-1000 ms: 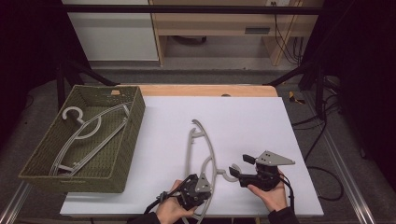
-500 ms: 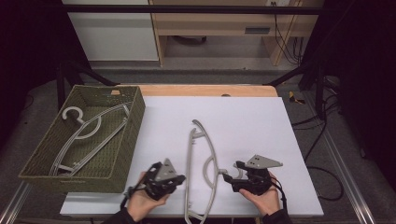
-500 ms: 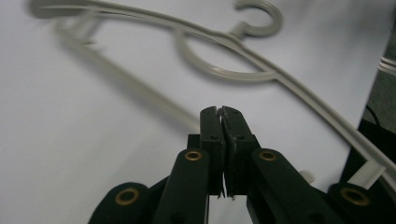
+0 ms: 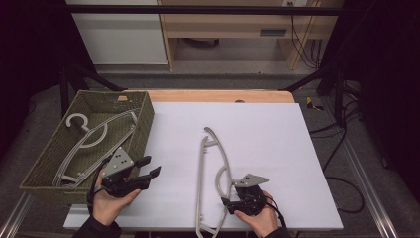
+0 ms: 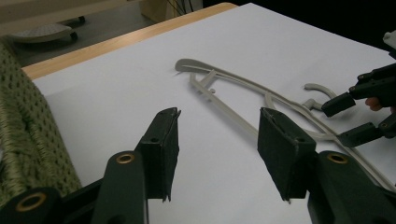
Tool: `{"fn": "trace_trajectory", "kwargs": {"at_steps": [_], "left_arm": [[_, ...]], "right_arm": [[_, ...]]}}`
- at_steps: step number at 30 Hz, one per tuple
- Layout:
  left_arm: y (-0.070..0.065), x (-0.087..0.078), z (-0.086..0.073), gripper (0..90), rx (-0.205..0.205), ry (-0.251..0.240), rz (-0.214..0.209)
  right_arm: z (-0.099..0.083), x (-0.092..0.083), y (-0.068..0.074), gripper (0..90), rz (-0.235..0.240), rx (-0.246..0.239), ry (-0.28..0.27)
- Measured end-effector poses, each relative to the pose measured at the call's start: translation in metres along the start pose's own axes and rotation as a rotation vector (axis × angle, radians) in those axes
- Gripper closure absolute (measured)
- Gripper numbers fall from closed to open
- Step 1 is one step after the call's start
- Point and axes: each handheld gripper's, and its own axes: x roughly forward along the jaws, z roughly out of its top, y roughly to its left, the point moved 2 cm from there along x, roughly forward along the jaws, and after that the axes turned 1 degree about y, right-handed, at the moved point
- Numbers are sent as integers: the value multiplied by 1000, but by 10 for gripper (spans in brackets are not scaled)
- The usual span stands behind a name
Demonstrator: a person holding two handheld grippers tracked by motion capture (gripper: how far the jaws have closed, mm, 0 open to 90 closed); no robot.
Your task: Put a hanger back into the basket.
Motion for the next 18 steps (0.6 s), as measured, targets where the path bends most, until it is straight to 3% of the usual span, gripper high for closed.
{"fn": "trace_trajectory", "kwargs": {"at_steps": [6, 9, 12, 18], "left_arm": [[3, 0, -1, 480, -10, 7, 0], [4, 1, -2, 482, -11, 13, -2], [4, 2, -2, 484, -11, 19, -2], [7, 1, -2, 487, -19, 17, 4]], "right_arm": [[0, 7, 3, 382, -18, -23, 21], [2, 10, 7, 385, -49, -41, 27], [3, 12, 9, 453, -96, -79, 35], [6, 11, 3, 524, -83, -76, 40]]}}
